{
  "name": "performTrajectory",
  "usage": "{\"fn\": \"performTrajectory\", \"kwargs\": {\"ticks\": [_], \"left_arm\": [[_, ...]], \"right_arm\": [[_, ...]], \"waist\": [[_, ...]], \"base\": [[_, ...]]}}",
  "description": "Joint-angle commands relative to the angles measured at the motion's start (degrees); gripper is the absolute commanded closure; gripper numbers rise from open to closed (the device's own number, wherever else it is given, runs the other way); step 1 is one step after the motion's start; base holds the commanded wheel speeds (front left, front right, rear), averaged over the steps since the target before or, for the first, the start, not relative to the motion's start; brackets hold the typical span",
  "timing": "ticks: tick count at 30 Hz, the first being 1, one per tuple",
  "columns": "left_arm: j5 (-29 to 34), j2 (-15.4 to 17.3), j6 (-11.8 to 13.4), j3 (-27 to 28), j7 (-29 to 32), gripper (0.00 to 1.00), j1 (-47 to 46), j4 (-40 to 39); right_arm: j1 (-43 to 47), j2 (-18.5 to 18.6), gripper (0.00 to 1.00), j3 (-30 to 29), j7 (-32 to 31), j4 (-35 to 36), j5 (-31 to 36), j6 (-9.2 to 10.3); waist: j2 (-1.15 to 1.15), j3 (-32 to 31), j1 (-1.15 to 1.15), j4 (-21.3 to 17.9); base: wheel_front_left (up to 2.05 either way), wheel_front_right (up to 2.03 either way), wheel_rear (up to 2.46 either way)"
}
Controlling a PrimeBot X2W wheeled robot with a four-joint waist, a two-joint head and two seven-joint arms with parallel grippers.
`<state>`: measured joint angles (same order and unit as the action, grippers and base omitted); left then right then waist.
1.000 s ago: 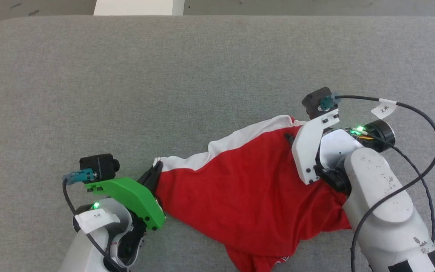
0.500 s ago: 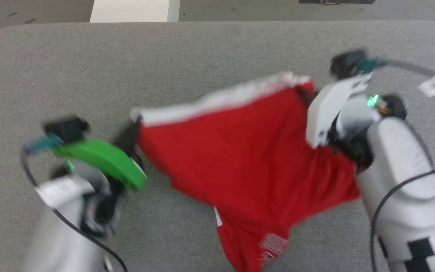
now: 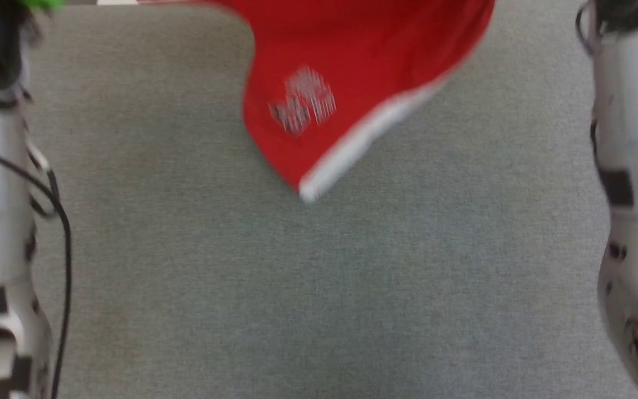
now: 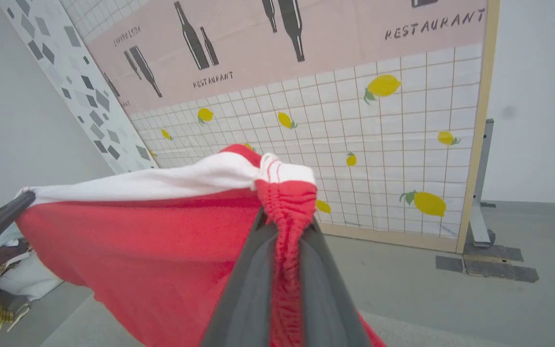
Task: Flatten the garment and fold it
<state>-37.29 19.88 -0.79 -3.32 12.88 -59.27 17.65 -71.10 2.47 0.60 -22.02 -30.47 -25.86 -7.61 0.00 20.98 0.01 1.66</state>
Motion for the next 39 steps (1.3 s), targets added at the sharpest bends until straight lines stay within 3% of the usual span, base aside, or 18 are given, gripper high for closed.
{"fn": "performTrajectory", "kwargs": {"ticks": [1,7,11,17,18,20,24,31,39], "left_arm": [[0.5,0.9,-0.1,0.9,-1.6,1.0,-2.8,1.1],[1.7,2.4,-2.0,1.3,-6.6,1.0,-11.2,4.5],[1.4,2.7,-3.8,1.0,-9.3,1.0,-10.0,4.7],[0.7,2.1,-5.1,0.0,-13.1,1.0,2.5,2.1],[0.2,1.7,-5.1,0.3,-14.9,1.0,11.1,0.4],[-0.9,0.8,-4.9,0.8,-15.8,1.0,17.3,-1.0],[-3.1,-1.4,-3.4,2.0,-16.9,1.0,30.2,-5.6],[-6.5,-5.5,1.9,2.6,-13.8,1.0,53.9,-14.9],[-4.9,-4.8,8.0,-1.1,-4.9,1.0,72.6,-19.2]], "right_arm": [[-3.0,0.4,1.0,-0.3,2.8,-1.2,-0.6,0.12],[-12.4,0.4,1.0,1.4,13.8,-8.2,-3.7,0.12],[-11.7,0.4,1.0,4.6,18.3,-10.5,-6.1,0.12],[1.5,0.8,1.0,10.0,20.5,-6.4,-10.3,0.12],[10.7,2.4,1.0,11.4,21.0,-1.9,-12.8,0.12],[18.0,3.3,1.0,12.4,20.2,2.0,-15.6,0.12],[32.9,6.6,1.0,14.7,17.6,10.7,-20.4,0.12],[55.2,11.1,1.0,14.8,10.3,21.7,-25.1,0.12],[72.1,12.5,1.0,11.9,-4.0,27.1,-26.0,0.12]], "waist": [[0.0,1.5,-0.01,-1.0],[0.0,2.0,-0.01,-1.3],[0.0,0.6,-0.01,-1.1],[0.0,-2.4,-0.01,-0.6],[0.0,-4.5,-0.01,-0.5],[0.0,-6.1,-0.01,-0.6],[0.0,-9.5,-0.01,-0.6],[0.0,-14.2,-0.01,-1.4],[0.0,-17.2,-0.01,-2.1]], "base": [[0.0,0.0,0.0],[0.0,0.0,0.0],[0.0,0.0,0.0],[0.0,0.0,0.0],[0.0,0.0,0.0],[0.0,0.0,0.0],[0.0,0.0,0.0],[0.0,0.0,0.0],[0.0,0.0,0.0]]}}
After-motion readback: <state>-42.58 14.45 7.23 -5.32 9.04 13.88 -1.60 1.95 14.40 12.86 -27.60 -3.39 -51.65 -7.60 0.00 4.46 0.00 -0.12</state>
